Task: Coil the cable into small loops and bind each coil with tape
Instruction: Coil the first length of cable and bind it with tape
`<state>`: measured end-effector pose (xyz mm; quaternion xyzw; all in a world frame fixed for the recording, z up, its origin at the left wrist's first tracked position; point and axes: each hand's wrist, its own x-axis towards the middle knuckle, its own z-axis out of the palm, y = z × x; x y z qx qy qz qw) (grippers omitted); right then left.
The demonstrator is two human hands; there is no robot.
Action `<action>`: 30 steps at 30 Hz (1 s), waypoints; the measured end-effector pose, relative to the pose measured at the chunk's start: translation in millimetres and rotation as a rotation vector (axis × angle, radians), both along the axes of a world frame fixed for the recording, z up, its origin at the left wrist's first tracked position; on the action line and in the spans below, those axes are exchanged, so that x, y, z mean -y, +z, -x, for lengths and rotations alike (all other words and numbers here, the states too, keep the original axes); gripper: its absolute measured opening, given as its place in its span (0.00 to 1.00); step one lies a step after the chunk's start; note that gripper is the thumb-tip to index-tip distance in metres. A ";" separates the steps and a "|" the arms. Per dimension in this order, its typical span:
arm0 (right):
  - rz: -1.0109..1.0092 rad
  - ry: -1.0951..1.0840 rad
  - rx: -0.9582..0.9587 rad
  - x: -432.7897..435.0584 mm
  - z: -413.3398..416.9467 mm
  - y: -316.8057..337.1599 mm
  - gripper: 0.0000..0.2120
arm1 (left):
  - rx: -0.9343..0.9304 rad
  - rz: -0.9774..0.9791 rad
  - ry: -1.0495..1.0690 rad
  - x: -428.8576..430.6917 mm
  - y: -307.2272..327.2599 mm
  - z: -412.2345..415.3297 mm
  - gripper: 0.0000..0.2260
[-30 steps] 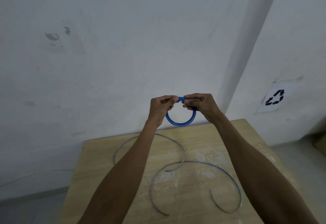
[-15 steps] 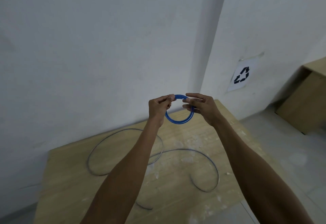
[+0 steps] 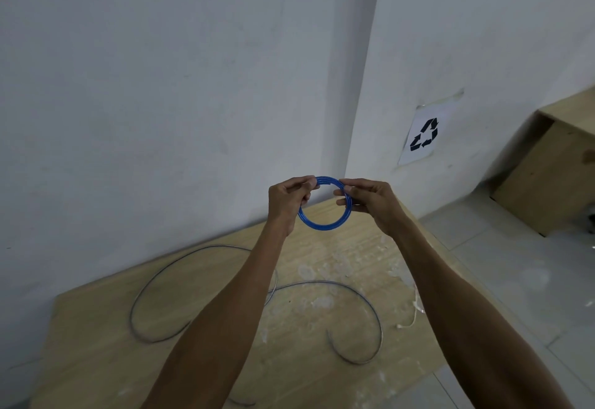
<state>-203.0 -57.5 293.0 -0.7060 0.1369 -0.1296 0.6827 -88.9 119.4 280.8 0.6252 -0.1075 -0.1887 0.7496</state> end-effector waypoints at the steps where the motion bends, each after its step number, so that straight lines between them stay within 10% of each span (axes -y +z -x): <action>1: 0.007 0.001 -0.004 0.5 -1.0 1.7 0.13 | 0.011 -0.002 -0.002 1.0 0.6 -0.8 0.09; 30: -0.066 -0.111 0.096 -21.9 1.2 20.5 0.11 | -0.043 0.091 -0.098 -1.5 12.0 7.3 0.08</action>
